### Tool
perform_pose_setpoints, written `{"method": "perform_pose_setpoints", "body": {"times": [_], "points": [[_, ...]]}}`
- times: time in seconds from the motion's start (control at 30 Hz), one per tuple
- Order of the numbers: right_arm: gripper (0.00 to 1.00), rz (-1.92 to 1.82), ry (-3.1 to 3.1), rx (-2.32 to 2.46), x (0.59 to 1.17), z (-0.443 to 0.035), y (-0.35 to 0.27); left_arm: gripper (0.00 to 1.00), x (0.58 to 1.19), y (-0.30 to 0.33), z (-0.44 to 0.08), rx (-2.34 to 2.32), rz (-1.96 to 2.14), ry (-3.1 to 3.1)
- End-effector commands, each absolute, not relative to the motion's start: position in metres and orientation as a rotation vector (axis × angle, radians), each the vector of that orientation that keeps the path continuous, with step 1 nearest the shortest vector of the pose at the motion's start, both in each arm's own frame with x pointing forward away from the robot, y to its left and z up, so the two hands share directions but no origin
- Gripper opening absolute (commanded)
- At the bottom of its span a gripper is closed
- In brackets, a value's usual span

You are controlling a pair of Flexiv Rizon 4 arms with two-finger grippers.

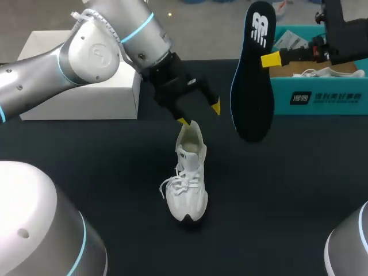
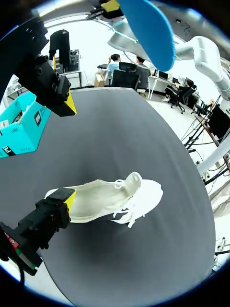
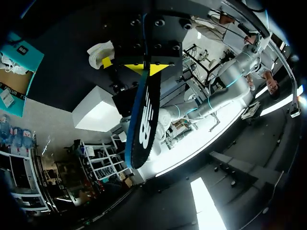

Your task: Take the shoe out of the shoebox, open the shoe tongue, remove and reinsert the insole, then place the shoe into the shoebox

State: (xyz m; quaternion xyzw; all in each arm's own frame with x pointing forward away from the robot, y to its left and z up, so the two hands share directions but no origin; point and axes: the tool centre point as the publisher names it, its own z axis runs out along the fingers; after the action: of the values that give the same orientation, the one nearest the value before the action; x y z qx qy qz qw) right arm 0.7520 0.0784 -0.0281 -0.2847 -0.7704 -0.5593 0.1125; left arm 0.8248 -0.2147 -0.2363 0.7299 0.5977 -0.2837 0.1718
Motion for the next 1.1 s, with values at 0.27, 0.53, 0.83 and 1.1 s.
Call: {"method": "perform_pose_setpoints", "body": {"times": [0.27, 0.53, 0.83, 1.1], "points": [[0.00, -1.682, -2.141, -0.871, 0.818, -0.035, 0.044, 1.00, 0.827, -0.209, -0.213, 2.007, -0.923, 1.570], [0.00, -1.682, -2.141, -0.871, 0.818, -0.035, 0.044, 1.00, 0.827, -0.209, -0.213, 2.007, -0.923, 1.570], [0.00, -1.763, -1.988, -0.958, 0.833, -0.031, 0.039, 1.00, 0.835, -0.210, -0.197, 1.762, -1.070, 1.511], [0.00, -1.752, -1.772, -1.054, 0.866, -0.015, 0.026, 1.00, 0.838, -0.222, -0.160, 1.672, -1.057, 1.344]]}}
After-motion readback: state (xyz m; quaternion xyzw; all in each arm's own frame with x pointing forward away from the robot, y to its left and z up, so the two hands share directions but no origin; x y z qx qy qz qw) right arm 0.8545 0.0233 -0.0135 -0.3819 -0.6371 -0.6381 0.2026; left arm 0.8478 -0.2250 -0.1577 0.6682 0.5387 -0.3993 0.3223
